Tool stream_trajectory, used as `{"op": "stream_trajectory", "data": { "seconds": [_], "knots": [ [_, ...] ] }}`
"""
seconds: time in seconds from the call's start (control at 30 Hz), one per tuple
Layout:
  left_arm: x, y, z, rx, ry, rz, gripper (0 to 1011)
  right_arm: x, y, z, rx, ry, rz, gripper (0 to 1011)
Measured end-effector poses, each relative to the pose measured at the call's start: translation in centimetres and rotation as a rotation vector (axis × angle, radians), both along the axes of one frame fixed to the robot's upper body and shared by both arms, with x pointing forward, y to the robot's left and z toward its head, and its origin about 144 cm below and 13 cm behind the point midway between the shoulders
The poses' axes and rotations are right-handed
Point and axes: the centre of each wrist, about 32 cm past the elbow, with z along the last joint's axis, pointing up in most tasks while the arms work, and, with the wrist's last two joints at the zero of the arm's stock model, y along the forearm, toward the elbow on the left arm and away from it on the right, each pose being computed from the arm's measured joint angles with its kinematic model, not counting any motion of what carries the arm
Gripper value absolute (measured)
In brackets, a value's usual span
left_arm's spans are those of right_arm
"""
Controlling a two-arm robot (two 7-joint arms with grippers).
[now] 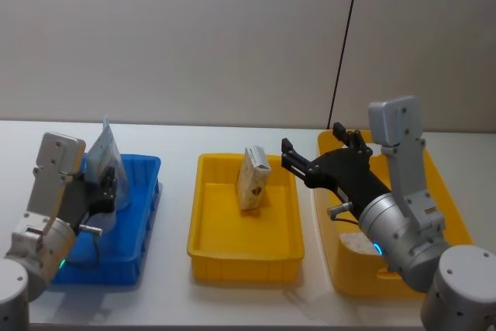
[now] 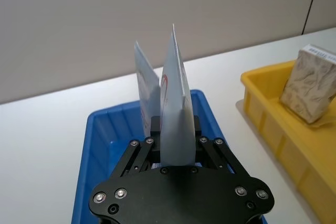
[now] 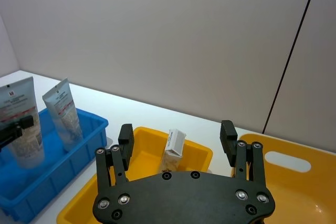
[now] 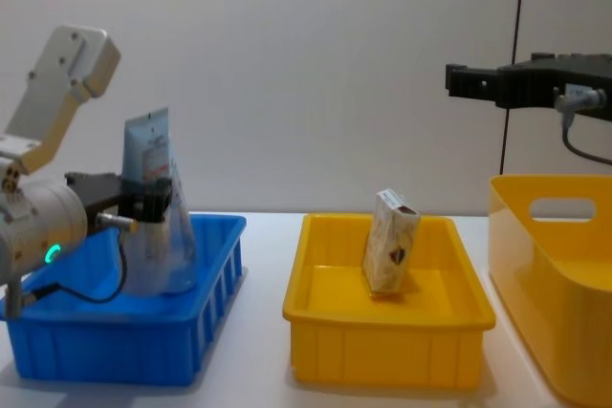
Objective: Bimanual collaborative sorting of washing and personal care products
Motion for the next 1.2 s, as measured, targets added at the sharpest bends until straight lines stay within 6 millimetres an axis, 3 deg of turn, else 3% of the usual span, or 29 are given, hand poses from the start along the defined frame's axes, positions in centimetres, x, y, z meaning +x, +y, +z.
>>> {"op": "stream_trajectory", "data": {
  "seconds": [0.77,1.2],
  "knots": [
    [-1.5,2.4,3.2,-0.019,-0.162,-0.264,262,0.0,0.0,0.0,0.000,0.000,0.000,1002],
    [-1.6,0.7,4.6,-0.015,-0.222,-0.437,262,0.0,0.0,0.0,0.000,0.000,0.000,1002]
  ]
}}
